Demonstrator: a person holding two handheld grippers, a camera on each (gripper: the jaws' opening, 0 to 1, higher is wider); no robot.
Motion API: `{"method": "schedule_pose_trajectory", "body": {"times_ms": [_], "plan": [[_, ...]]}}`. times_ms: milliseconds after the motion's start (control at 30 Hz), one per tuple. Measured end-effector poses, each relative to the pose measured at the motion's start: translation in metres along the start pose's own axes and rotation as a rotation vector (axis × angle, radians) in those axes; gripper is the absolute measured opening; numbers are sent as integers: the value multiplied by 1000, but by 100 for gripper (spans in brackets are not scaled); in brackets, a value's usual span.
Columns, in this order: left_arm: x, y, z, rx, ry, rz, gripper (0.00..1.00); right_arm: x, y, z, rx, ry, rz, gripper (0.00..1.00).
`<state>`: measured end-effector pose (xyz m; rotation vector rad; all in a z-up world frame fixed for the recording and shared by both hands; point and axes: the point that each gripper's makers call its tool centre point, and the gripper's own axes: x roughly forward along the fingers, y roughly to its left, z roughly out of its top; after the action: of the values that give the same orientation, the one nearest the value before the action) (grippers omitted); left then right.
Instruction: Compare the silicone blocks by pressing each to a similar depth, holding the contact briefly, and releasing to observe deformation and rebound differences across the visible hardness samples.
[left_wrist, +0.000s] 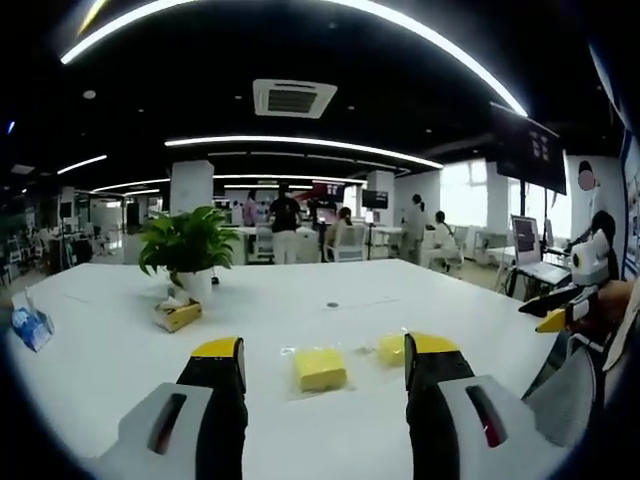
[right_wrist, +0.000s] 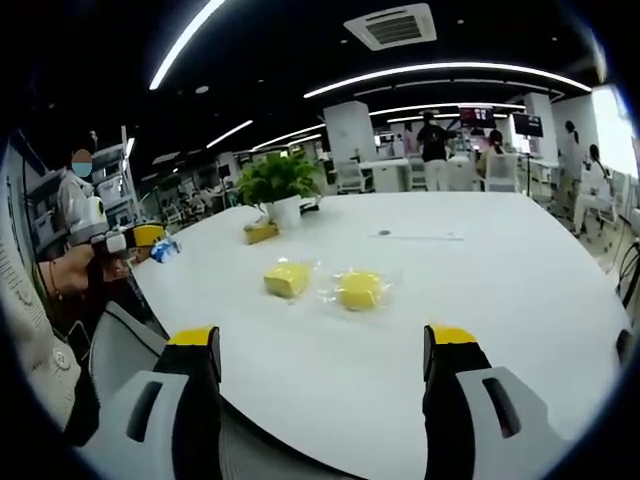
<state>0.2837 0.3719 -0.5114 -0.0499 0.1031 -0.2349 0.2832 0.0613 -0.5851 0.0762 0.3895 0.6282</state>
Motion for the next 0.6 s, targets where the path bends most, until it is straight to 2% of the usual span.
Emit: {"method": "schedule_pose_trajectory", "body": {"times_ms": [233, 400, 500, 600], "plan": [[-2, 0, 0, -24, -1, 4, 63, 0, 1, 1, 12, -9, 8, 77], [-3, -1, -3, -17, 20, -3, 64, -2, 3, 1, 21, -7, 17, 76], [-3, -4, -7, -45, 42, -13, 65, -4, 3, 0, 25, -4, 29, 72], [-2, -7, -7, -50, 50, -21, 65, -5, 5, 0, 23, 0, 37, 73]]}}
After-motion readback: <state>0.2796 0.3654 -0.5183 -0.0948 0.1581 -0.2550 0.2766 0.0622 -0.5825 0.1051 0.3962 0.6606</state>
